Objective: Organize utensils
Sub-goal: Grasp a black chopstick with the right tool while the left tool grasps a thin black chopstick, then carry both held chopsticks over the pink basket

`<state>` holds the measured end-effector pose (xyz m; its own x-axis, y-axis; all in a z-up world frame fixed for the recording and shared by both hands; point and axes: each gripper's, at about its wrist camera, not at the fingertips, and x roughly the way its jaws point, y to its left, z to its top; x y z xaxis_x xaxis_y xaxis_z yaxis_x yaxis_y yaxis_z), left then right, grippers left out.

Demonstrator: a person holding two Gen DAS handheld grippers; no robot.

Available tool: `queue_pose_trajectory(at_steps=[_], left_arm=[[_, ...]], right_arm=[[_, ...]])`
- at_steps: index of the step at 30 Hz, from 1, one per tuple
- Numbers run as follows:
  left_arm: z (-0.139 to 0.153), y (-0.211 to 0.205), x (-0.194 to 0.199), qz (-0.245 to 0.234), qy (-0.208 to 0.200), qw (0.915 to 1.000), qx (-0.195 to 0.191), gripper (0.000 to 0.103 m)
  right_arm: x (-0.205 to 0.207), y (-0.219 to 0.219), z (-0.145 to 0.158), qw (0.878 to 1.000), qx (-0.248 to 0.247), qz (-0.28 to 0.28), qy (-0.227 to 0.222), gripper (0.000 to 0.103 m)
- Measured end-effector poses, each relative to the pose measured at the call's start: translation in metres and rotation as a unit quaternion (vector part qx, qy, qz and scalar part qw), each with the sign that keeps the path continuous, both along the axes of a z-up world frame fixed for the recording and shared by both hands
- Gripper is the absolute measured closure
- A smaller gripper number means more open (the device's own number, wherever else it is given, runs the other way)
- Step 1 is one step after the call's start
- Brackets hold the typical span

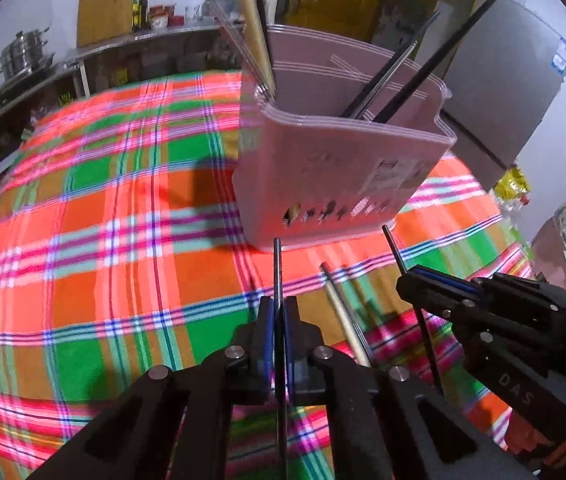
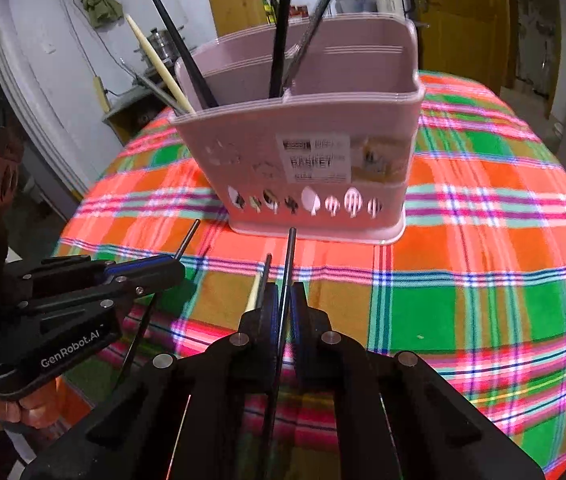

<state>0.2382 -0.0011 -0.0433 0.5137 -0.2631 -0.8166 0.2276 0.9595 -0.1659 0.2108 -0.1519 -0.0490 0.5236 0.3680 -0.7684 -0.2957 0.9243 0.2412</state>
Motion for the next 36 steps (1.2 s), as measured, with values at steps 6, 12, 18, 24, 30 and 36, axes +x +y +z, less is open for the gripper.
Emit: queue_pose_trajectory(at_steps=[6,12,18,24,30,36], left_arm=[[0.039,-0.004,-0.006,-0.005,-0.038,0.9992,-0.013,0.099],[0.077,-0.003,-0.014,-0.007,-0.078,0.9967,-0.020,0.099],[0.103,0.000,-0.018,0.000,-0.105,0.9942,-0.023,0.099],[0.118,0.003,-0.023,0.006,-0.120,0.9923,-0.029,0.099],[0.121,0.004,-0.030,0.008,-0.122,0.9921,-0.030,0.099],[0.124,0.004,-0.041,0.008,-0.123,0.9920,-0.027,0.099]], right_arm=[[-0.005,-0.009,0.031,0.999,0.013,-0.004,-0.032,0.097],[-0.010,-0.017,0.064,0.997,0.024,-0.013,-0.072,0.098],[-0.016,-0.025,0.088,0.994,0.032,-0.023,-0.107,0.098],[-0.022,-0.032,0.106,0.990,0.037,-0.030,-0.132,0.098],[-0.030,-0.037,0.111,0.989,0.040,-0.033,-0.139,0.098],[-0.041,-0.040,0.112,0.989,0.039,-0.030,-0.141,0.098]])
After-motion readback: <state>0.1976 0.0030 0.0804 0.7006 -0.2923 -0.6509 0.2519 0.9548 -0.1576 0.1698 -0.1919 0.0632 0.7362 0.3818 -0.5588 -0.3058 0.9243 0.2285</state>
